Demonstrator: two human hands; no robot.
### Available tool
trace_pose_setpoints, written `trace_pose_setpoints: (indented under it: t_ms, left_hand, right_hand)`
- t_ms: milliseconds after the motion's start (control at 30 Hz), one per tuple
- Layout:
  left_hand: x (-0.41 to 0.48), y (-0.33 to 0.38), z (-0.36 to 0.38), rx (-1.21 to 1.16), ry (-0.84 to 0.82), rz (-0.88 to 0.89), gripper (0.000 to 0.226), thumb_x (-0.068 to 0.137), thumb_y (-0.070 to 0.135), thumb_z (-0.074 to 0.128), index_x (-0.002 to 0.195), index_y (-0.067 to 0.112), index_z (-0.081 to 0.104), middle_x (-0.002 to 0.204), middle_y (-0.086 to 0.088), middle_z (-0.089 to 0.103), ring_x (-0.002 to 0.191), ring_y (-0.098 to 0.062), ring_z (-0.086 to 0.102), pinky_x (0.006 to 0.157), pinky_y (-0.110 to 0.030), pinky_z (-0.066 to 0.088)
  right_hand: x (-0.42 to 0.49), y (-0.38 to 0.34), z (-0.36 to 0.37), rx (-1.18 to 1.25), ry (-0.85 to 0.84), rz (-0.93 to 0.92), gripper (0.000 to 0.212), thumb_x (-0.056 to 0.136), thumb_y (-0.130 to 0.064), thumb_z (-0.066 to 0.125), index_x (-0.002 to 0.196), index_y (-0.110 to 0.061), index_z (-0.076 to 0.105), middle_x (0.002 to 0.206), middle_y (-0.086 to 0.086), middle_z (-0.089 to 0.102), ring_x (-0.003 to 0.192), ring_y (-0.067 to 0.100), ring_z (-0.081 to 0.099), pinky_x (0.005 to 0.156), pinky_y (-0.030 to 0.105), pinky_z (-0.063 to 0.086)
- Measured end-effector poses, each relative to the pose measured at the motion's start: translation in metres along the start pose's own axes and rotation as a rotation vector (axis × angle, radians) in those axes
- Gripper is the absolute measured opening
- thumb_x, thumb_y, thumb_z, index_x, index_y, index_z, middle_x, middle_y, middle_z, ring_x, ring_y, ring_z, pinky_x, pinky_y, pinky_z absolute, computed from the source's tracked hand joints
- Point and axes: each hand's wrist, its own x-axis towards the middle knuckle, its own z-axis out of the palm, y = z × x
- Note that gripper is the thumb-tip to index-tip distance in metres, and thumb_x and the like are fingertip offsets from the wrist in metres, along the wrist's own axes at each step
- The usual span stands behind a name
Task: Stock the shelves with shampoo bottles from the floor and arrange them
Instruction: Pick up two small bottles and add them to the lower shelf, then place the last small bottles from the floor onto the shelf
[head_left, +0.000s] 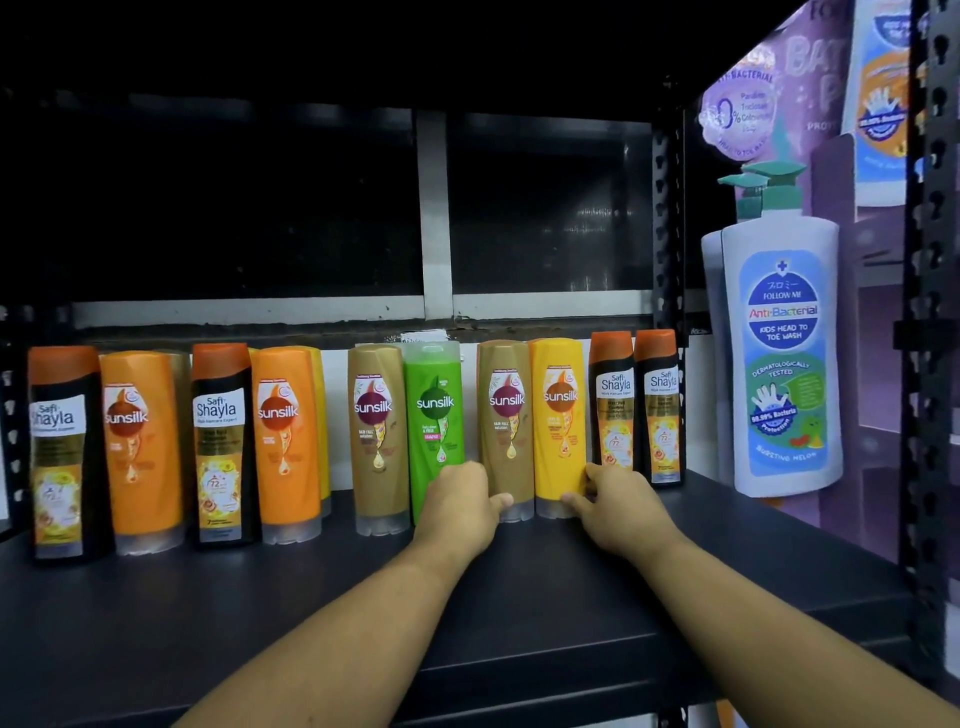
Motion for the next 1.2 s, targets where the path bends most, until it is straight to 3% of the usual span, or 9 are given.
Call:
trace_pose_setpoints:
  t_ms: [333, 467, 567, 667, 800, 900, 1000, 1100, 1200]
  left_hand:
    - [0.002, 0.000, -0.001, 0.006, -0.008, -0.004, 0.033, 0.097, 0.043, 0.067, 0.096, 0.010, 0.061, 0.102, -0.011, 0.066, 0.096, -0.032, 0.064, 0.076, -0.037, 0.050]
    - [-0.002, 0.003, -0.009, 0.001, 0.026, -0.016, 0.033, 0.094, 0.041, 0.070, 0.087, 0.011, 0.060, 0.093, -0.007, 0.065, 0.094, -0.032, 0.064, 0.072, -0.035, 0.049]
    - [-0.009, 0.002, -0.019, -0.068, 0.082, -0.022, 0.025, 0.088, 0.035, 0.075, 0.079, 0.013, 0.069, 0.083, -0.002, 0.069, 0.085, -0.026, 0.066, 0.065, -0.029, 0.049]
    - [-0.017, -0.002, -0.026, -0.178, -0.019, 0.086, 0.019, 0.085, 0.033, 0.079, 0.077, 0.016, 0.077, 0.076, 0.006, 0.070, 0.078, -0.015, 0.065, 0.065, -0.025, 0.049]
    - [-0.026, 0.000, -0.029, -0.176, -0.207, 0.249, 0.017, 0.088, 0.036, 0.076, 0.094, 0.020, 0.082, 0.092, 0.007, 0.077, 0.089, -0.010, 0.068, 0.081, -0.027, 0.056]
    - [-0.031, 0.004, -0.028, -0.133, -0.360, 0.328, 0.033, 0.092, 0.042, 0.072, 0.118, 0.023, 0.077, 0.120, 0.008, 0.074, 0.112, -0.010, 0.064, 0.099, -0.025, 0.050]
    - [-0.037, 0.006, -0.031, -0.074, -0.508, 0.350, 0.060, 0.095, 0.056, 0.063, 0.146, 0.024, 0.058, 0.152, 0.010, 0.053, 0.140, -0.011, 0.047, 0.117, -0.028, 0.035]
    - [-0.044, 0.011, -0.038, 0.017, -0.613, 0.382, 0.065, 0.101, 0.059, 0.051, 0.156, 0.026, 0.044, 0.162, 0.008, 0.039, 0.150, -0.014, 0.035, 0.120, -0.028, 0.025]
    - [-0.056, 0.021, -0.046, 0.094, -0.660, 0.396, 0.068, 0.102, 0.063, 0.042, 0.160, 0.027, 0.035, 0.167, 0.007, 0.030, 0.153, -0.014, 0.027, 0.123, -0.030, 0.020]
  right_hand:
    - [-0.002, -0.004, -0.002, -0.050, -0.019, 0.023, 0.029, 0.098, -0.045, 0.058, 0.099, -0.017, 0.062, 0.095, 0.001, 0.065, 0.090, 0.020, 0.063, 0.084, 0.040, 0.057]
    - [-0.007, -0.006, -0.007, 0.007, 0.077, 0.055, 0.030, 0.090, -0.048, 0.067, 0.092, -0.018, 0.063, 0.087, -0.002, 0.066, 0.082, 0.016, 0.064, 0.074, 0.035, 0.057]
    - [-0.010, -0.005, -0.011, 0.100, 0.123, 0.069, 0.022, 0.084, -0.042, 0.071, 0.084, -0.022, 0.061, 0.080, -0.004, 0.065, 0.077, 0.013, 0.062, 0.068, 0.032, 0.056]
    - [-0.011, -0.004, -0.011, 0.138, 0.005, -0.013, 0.010, 0.084, -0.032, 0.070, 0.081, -0.023, 0.068, 0.081, -0.007, 0.068, 0.080, 0.010, 0.063, 0.077, 0.034, 0.059]
    - [-0.013, -0.005, -0.009, 0.091, -0.102, -0.089, 0.009, 0.085, -0.026, 0.065, 0.078, -0.024, 0.070, 0.080, -0.008, 0.068, 0.081, 0.009, 0.063, 0.079, 0.033, 0.059]
    - [-0.017, -0.005, -0.012, 0.023, -0.153, -0.098, 0.010, 0.089, -0.031, 0.064, 0.088, -0.024, 0.071, 0.087, -0.008, 0.067, 0.086, 0.011, 0.063, 0.083, 0.035, 0.058]
    - [-0.035, -0.006, -0.025, -0.052, -0.263, -0.144, 0.024, 0.096, -0.039, 0.059, 0.110, -0.026, 0.072, 0.108, -0.007, 0.068, 0.102, 0.015, 0.063, 0.093, 0.036, 0.054]
    - [-0.064, -0.005, -0.050, -0.130, -0.403, -0.128, 0.046, 0.100, -0.053, 0.048, 0.139, -0.030, 0.058, 0.140, -0.006, 0.059, 0.127, 0.017, 0.054, 0.106, 0.033, 0.043]
    - [-0.096, 0.002, -0.075, -0.191, -0.474, -0.141, 0.059, 0.101, -0.060, 0.039, 0.152, -0.030, 0.041, 0.159, -0.007, 0.039, 0.145, 0.017, 0.037, 0.118, 0.034, 0.029]
